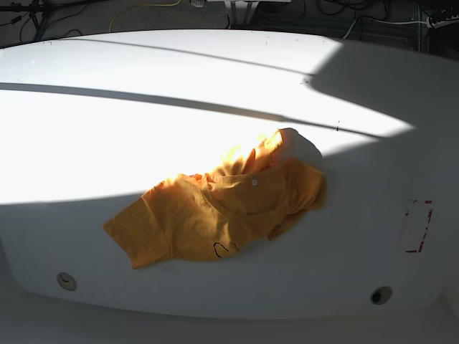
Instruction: Fold the T-shirt properly
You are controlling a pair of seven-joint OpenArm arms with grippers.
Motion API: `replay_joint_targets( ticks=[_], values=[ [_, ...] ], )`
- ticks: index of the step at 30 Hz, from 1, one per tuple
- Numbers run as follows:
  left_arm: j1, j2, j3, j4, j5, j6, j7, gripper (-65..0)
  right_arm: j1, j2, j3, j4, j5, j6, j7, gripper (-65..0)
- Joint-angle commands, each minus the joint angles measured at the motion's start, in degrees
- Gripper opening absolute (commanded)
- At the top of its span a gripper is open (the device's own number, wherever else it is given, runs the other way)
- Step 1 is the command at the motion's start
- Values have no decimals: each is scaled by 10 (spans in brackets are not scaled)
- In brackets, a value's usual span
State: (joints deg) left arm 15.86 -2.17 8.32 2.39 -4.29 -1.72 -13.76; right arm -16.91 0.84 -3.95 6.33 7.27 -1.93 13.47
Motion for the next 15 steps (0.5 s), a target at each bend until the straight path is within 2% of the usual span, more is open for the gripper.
replay_joint_targets(
  ticks=[1, 15],
  values=[
    [10, -1, 0, -3, 1, -1, -4, -392, -9, 2, 1, 0, -3, -1, 5, -648],
    [20, -3, -1, 3, 3, -1, -13, -392, -21, 4, 1, 30, -5, -1, 9, -649]
  ],
)
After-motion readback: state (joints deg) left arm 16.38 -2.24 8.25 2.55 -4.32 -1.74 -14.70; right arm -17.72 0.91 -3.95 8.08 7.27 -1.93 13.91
